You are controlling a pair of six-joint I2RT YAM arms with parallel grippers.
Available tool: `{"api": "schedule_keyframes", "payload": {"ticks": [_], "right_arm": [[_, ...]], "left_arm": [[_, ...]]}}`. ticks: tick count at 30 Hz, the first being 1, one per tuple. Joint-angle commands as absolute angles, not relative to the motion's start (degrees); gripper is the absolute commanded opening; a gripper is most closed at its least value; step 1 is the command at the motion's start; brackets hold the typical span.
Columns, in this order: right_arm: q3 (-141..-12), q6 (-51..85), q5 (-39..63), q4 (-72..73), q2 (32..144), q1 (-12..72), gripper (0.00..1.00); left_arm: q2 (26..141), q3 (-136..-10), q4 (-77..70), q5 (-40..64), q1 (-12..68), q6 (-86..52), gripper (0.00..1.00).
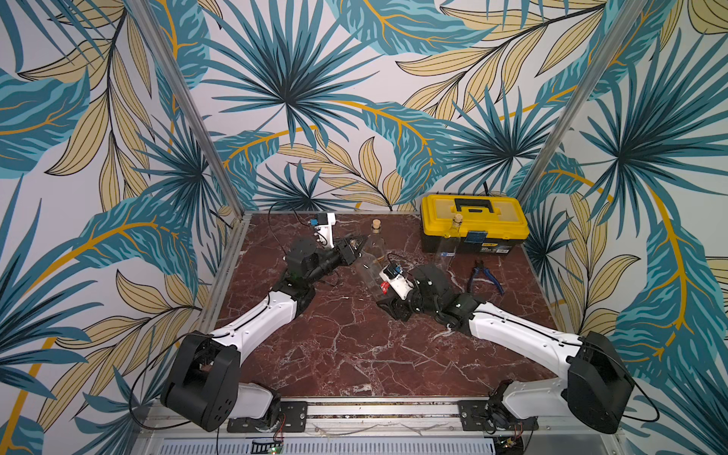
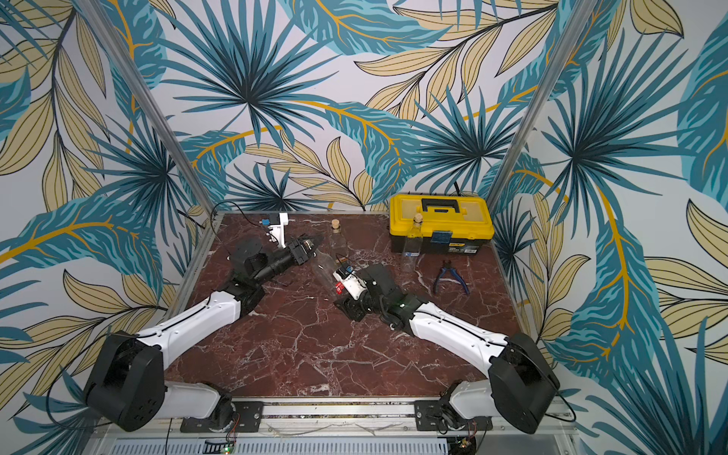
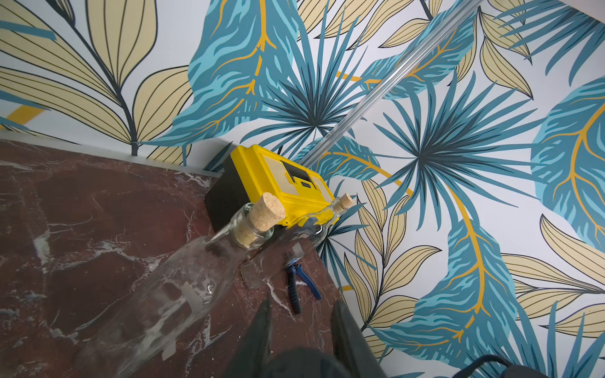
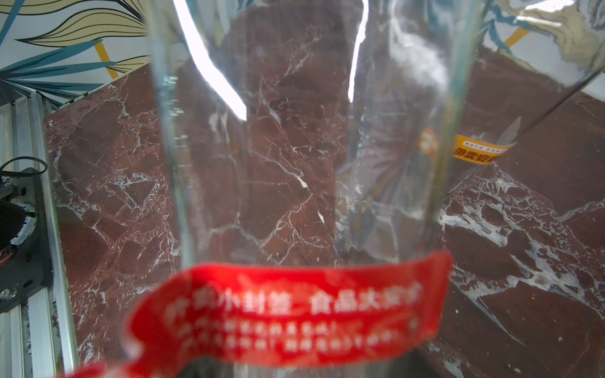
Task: Remove the label from the bottle
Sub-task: Adjust the bottle at the center of the board, then tear open the label from the bottle.
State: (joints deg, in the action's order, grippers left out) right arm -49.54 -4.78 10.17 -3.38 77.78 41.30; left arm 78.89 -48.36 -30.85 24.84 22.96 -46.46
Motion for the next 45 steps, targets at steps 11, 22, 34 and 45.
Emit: {"api": "schedule_keyframes", "payload": {"ticks": [11, 22, 34, 45], "right_arm": [[-52.36, -3.34, 15.69, -4.33, 80.15, 41.69, 0.69], [-53.61, -4.14, 19.55, -11.95, 79.19, 41.68, 0.87], [-58.06, 1.06, 18.81, -16.90, 80.13, 41.16, 0.51], [-64.64, 2.89, 24.66, -18.68, 87.51, 41.19, 0.52]], "left_arm": [[73.61, -44.15, -22.18, 14.20, 23.17, -39.56, 0.00], [74.44, -43.46, -18.92, 8.12, 23.20, -39.11, 0.00], [73.93, -44.47, -13.57, 3.75, 23.55, -39.29, 0.00], [73.48, -45.09, -12.22, 1.44, 24.50, -39.12, 0.00]]}}
